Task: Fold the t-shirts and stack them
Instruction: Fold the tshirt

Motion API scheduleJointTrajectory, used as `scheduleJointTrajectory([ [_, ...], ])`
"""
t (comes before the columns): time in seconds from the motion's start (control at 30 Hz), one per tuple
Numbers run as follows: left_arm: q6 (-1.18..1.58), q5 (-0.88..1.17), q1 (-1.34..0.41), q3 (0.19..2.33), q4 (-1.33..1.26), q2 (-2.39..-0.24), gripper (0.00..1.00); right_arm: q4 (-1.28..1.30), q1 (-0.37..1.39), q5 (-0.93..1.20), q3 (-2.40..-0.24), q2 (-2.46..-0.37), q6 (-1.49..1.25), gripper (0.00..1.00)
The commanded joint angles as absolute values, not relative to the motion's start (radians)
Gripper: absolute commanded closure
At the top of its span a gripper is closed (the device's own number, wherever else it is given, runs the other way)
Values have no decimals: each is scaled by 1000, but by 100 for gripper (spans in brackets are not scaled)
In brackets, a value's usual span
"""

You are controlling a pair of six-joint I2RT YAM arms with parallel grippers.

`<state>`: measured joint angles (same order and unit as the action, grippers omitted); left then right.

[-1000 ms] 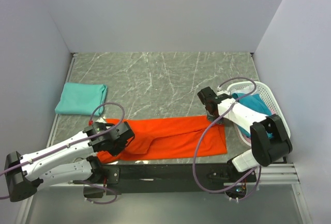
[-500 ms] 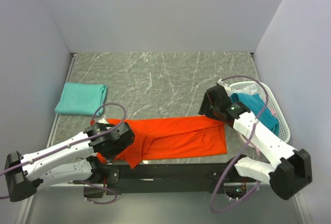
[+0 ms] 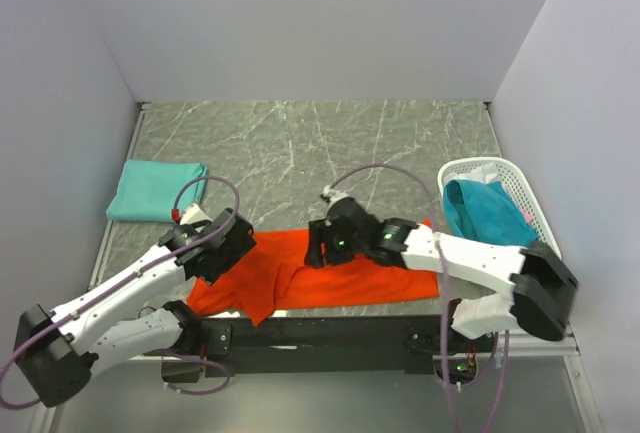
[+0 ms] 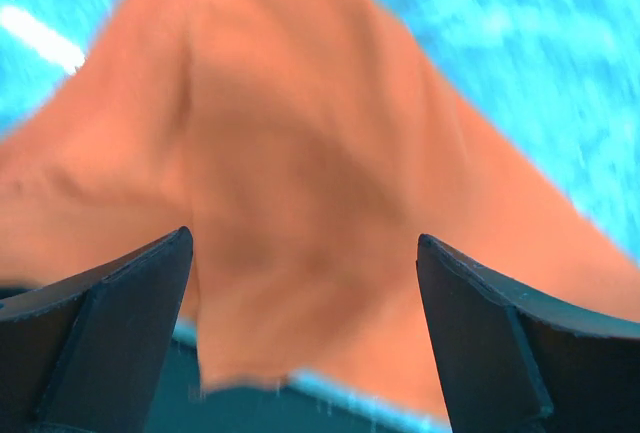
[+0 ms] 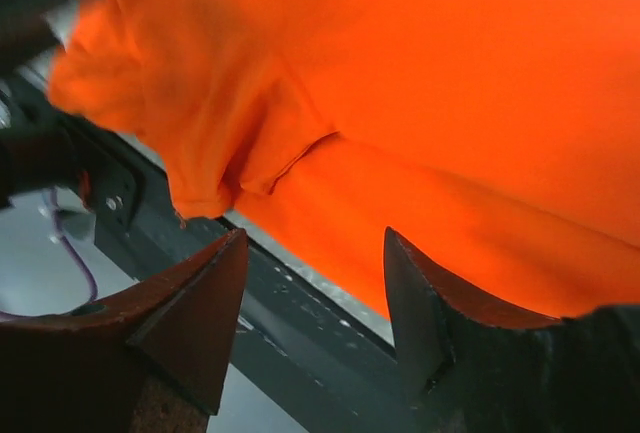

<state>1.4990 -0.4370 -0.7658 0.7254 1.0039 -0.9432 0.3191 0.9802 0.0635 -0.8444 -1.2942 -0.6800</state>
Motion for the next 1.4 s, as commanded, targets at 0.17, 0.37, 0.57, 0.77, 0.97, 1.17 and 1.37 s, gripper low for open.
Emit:
scheduleJointTrajectory([
  [0.17, 1283, -405, -523, 608, 787, -954, 3, 251, 1107, -43, -1008, -1566, -768, 43],
  [0.37, 1232, -350, -413, 508, 700, -950, 20, 236, 1112, -54, -1032, -1649, -811, 49],
  [0.57, 1215, -316, -380, 450, 640, -953, 41, 233, 1117, -49, -1052, -1692, -821, 51],
  [0.77, 1212, -302, -374, 428, 615, -954, 56, 230, 1117, -64, -1057, -1716, -841, 53],
  [0.97, 1212, -304, -373, 449, 652, -968, 59, 247, 1118, -80, -1074, -1730, -839, 53],
  [1.17, 1275, -305, -373, 483, 765, -947, 50, 268, 1118, -101, -1074, -1720, -839, 53],
  [1.37, 1292, -298, -376, 512, 811, -900, 46, 267, 1118, -89, -1074, -1721, -838, 53],
])
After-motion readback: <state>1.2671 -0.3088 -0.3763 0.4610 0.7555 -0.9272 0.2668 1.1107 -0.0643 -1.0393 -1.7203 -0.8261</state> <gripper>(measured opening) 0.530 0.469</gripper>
